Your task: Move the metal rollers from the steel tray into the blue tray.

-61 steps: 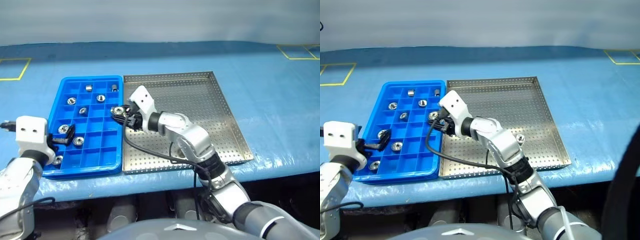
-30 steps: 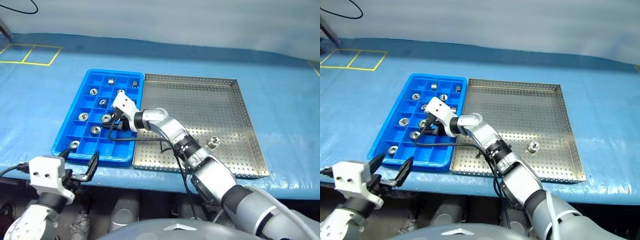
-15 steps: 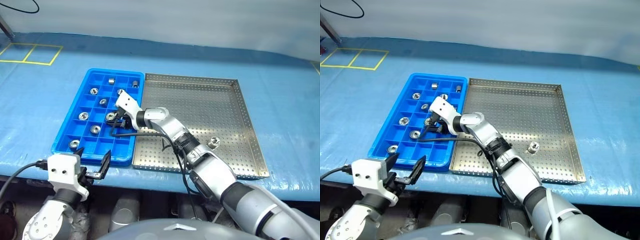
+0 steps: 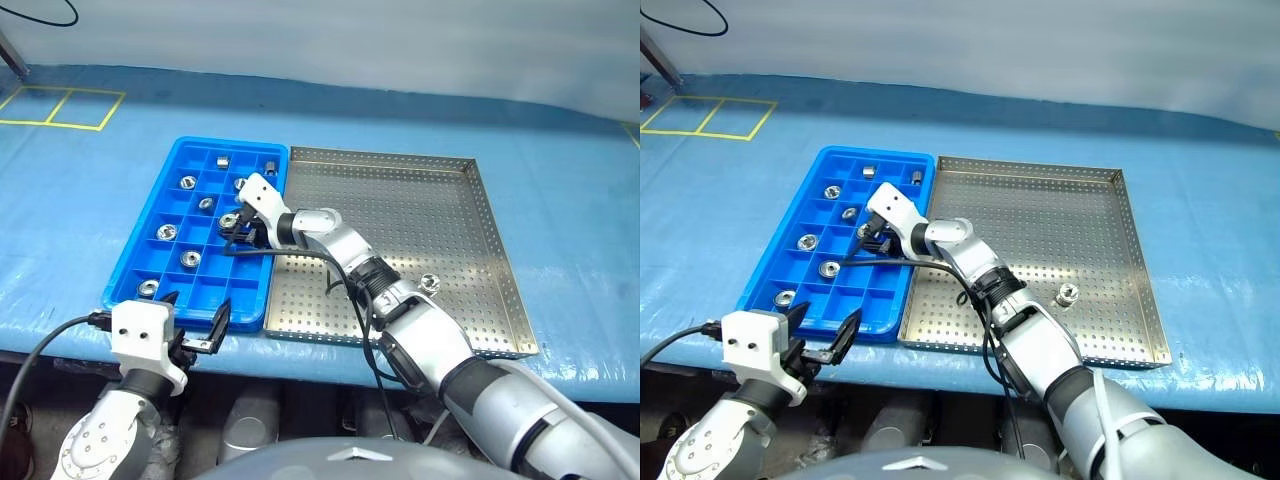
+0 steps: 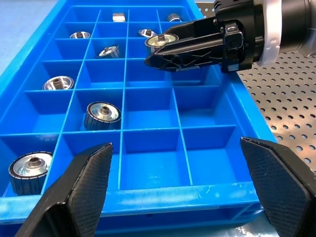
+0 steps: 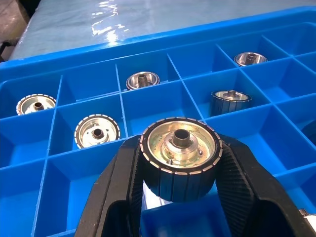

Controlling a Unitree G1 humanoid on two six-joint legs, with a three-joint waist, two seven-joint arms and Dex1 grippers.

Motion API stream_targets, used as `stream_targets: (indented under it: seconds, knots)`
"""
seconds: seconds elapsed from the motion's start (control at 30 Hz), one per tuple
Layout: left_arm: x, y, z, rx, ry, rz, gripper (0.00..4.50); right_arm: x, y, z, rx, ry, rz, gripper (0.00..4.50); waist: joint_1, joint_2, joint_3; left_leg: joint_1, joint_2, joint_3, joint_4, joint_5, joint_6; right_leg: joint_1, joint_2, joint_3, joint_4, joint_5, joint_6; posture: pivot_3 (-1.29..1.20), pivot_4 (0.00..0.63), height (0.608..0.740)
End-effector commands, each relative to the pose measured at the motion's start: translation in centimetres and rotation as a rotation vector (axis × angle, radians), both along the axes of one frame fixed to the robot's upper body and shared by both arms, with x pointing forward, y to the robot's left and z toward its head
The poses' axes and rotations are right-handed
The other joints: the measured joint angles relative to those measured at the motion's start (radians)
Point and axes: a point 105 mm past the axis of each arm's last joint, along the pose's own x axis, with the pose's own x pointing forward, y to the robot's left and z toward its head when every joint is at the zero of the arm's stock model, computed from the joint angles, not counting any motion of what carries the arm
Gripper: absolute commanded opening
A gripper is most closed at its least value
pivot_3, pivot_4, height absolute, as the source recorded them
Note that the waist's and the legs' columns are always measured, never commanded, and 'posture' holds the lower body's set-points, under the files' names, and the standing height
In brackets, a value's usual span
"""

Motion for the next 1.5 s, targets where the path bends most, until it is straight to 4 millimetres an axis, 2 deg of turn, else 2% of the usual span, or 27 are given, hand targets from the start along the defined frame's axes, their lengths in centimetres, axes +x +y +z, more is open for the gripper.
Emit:
stream_targets:
  seconds: [0.03,0.13,0.23,0.37,0.43,0.5,0.57,0.7,0.8,0.93,1.0,1.2,1.5]
  knots:
    - [0.1,-0.3,1.2,0.017,-0.047,-0.016,4.50,-2.4,4.7,3.7,0.123,-0.034,0.107,2.71,0.000,0.000,0.000,0.000,0.000,0.000,0.000,0.000,0.000,0.000,0.000,0.000,0.000,0.000,0.000,0.41,0.150,0.740]
    - [0.3,-0.3,1.1,0.017,-0.046,-0.020,4.50,-2.5,4.7,4.3,0.153,-0.050,0.110,3.66,0.000,0.000,0.000,0.000,0.000,-0.001,0.000,0.000,0.000,0.000,0.000,-0.001,0.000,0.000,0.000,0.40,0.150,0.740]
    - [0.6,-0.3,1.0,0.018,-0.047,-0.028,4.50,-2.3,4.4,5.1,0.180,-0.073,0.094,3.66,-0.001,0.000,0.000,0.000,0.000,-0.001,0.000,0.000,-0.001,0.000,0.000,-0.001,0.000,0.000,0.000,0.38,0.150,0.740]
    - [1.2,-0.7,1.1,0.017,-0.055,-0.066,4.50,-2.1,3.4,7.2,0.246,-0.148,0.065,3.66,-0.003,0.001,0.001,0.000,0.000,-0.002,0.000,0.001,-0.001,0.000,0.000,-0.002,0.000,0.000,0.000,0.34,0.150,0.740]
    - [2.4,-1.2,1.4,0.014,-0.077,-0.102,4.50,-1.4,1.2,8.7,0.273,-0.217,-0.015,3.66,-0.004,0.003,0.002,-0.001,0.000,-0.002,0.000,0.001,-0.002,0.000,0.000,-0.002,0.000,0.001,0.001,0.28,0.150,0.740]
    - [3.9,-1.8,1.8,0.004,-0.108,-0.133,4.50,-0.6,-1.8,9.3,0.262,-0.273,-0.123,3.66,-0.001,0.003,0.001,-0.001,0.000,-0.005,0.000,0.001,-0.002,0.001,-0.001,-0.004,0.000,0.001,0.001,0.24,0.150,0.740]
    - [5.5,-2.7,2.4,-0.002,-0.142,-0.184,4.50,0.2,-5.9,9.2,0.226,-0.307,-0.272,3.66,-0.002,0.002,0.001,-0.001,-0.001,-0.008,0.000,0.001,-0.002,0.002,-0.002,-0.006,0.000,0.001,0.002,0.17,0.150,0.740]
    - [8.4,-4.1,3.5,-0.001,-0.187,-0.271,4.50,0.5,-13.0,7.6,0.085,-0.330,-0.521,3.66,-0.021,0.003,0.001,-0.002,-0.003,-0.008,0.003,0.003,-0.005,0.004,-0.004,-0.005,-0.001,0.002,0.002,0.02,0.150,0.740]
    - [10.5,-5.5,4.1,0.021,-0.209,-0.344,4.50,-0.6,-18.1,5.5,-0.093,-0.328,-0.651,3.66,-0.069,0.003,0.001,-0.002,-0.004,-0.005,0.004,0.003,-0.004,0.003,-0.004,-0.002,-0.001,0.002,0.002,-0.08,0.150,0.740]
    - [12.3,-6.9,4.1,0.049,-0.215,-0.411,4.50,-2.4,-21.2,4.1,-0.163,-0.255,-0.741,3.66,-0.146,0.004,0.001,-0.001,-0.001,0.001,0.002,0.000,0.000,0.001,-0.001,0.002,0.000,0.003,0.005,-0.20,0.150,0.740]
    - [12.9,-7.8,4.0,0.069,-0.214,-0.450,4.50,-3.5,-21.9,3.8,-0.159,-0.225,-0.766,3.66,-0.174,0.004,0.001,-0.001,0.000,0.002,0.001,-0.001,0.002,0.000,0.000,0.005,0.000,0.003,0.005,-0.23,0.150,0.740]
    - [12.3,-9.3,3.7,0.072,-0.207,-0.564,4.50,-5.0,-21.2,2.3,-0.124,-0.123,-0.762,3.66,-0.243,0.004,0.001,0.000,0.002,0.006,0.003,-0.003,0.005,0.000,0.000,0.009,0.000,0.005,0.008,-0.25,0.150,0.740]
    - [11.6,-9.6,2.8,0.076,-0.189,-0.595,4.50,-5.6,-21.5,-1.2,-0.161,0.026,-0.779,3.66,-0.255,0.003,0.001,0.000,0.001,0.008,0.006,-0.003,0.007,0.000,-0.001,0.013,0.000,0.008,0.013,-0.24,0.150,0.740]
